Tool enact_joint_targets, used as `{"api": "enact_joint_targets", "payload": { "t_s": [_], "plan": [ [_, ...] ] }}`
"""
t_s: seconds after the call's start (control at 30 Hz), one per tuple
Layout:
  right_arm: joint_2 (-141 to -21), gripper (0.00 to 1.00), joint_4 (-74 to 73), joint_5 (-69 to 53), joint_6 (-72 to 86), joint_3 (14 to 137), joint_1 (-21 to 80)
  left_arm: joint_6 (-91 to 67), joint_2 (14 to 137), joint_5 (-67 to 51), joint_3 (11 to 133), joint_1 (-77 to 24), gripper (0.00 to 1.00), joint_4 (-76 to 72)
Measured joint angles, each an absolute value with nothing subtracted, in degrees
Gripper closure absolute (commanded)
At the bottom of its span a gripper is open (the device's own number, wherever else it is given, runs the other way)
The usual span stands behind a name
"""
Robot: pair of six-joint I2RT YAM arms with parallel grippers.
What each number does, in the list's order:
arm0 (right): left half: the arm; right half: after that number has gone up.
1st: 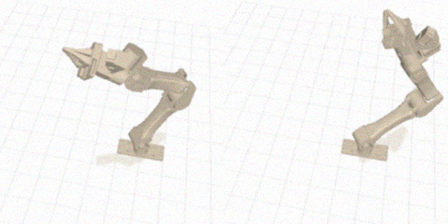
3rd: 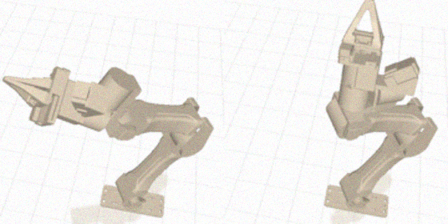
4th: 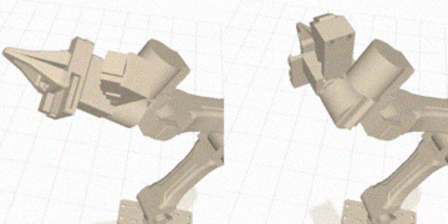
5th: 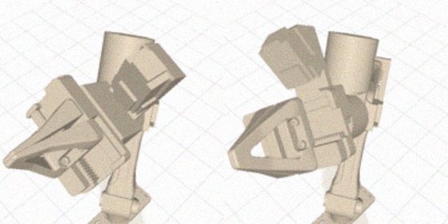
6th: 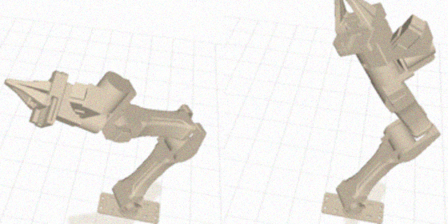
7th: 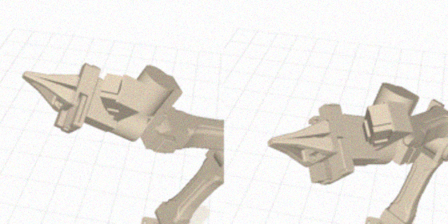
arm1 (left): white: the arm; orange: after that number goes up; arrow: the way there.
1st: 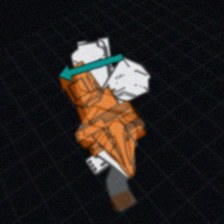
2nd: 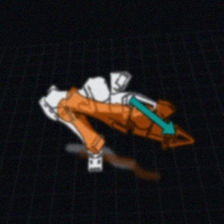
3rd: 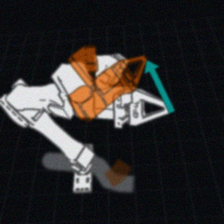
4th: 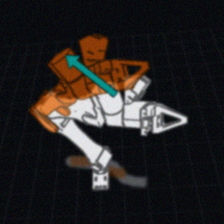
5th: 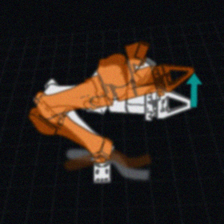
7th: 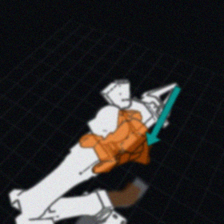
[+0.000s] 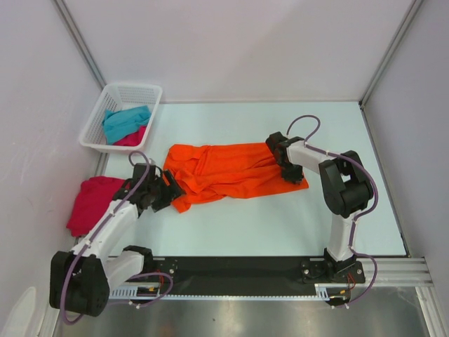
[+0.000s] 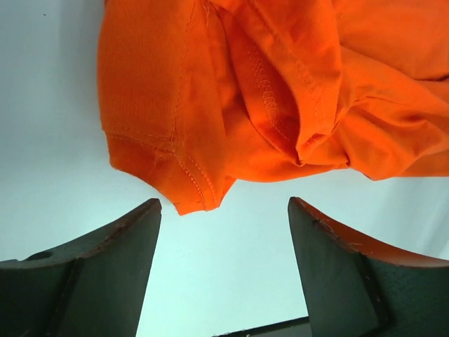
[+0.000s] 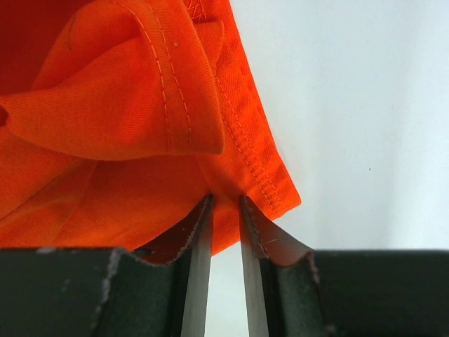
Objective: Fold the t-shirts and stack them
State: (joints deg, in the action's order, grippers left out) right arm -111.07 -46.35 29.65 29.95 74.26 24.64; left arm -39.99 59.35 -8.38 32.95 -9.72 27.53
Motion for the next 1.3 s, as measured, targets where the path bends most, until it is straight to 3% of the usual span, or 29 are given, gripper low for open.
{"api": "enact_joint_targets", "payload": {
  "t_s": [0.33, 0.5, 0.67, 0.77, 0.9, 0.97, 1.0, 1.3],
  "plan": [
    [-111.0, 0.74, -46.4, 29.9, 29.9, 74.2, 24.8, -40.1, 64.9, -7.5, 29.1, -9.7, 0.26, 25.0],
    [-110.8, 0.82, -46.5, 29.9, 29.9, 73.8, 24.7, -40.2, 65.3, -7.4, 28.6, -9.7, 0.32, 23.6],
    [-110.8, 0.84, -46.7, 29.8, 29.9, 73.6, 24.7, -40.4, 66.0, -7.5, 28.4, -9.7, 0.45, 22.0],
    [-110.8, 0.82, -46.8, 29.7, 29.9, 73.6, 24.8, -40.5, 66.3, -7.7, 28.3, -9.7, 0.6, 21.4],
    [-110.8, 0.81, -46.9, 29.7, 29.9, 73.6, 24.8, -40.7, 66.7, -8.0, 28.0, -9.7, 0.91, 20.6],
    [-110.8, 0.82, -46.9, 29.8, 29.9, 73.6, 24.8, -40.8, 67.0, -8.2, 27.9, -9.7, 0.93, 20.1],
    [-110.8, 0.83, -46.9, 29.8, 29.9, 73.6, 24.8, -40.7, 67.2, -8.2, 27.9, -9.7, 0.99, 19.9],
    [-110.8, 0.96, -46.9, 30.1, 30.0, 73.2, 24.7, -40.7, 67.2, -7.9, 27.9, -9.7, 1.0, 20.2]
  ]
}}
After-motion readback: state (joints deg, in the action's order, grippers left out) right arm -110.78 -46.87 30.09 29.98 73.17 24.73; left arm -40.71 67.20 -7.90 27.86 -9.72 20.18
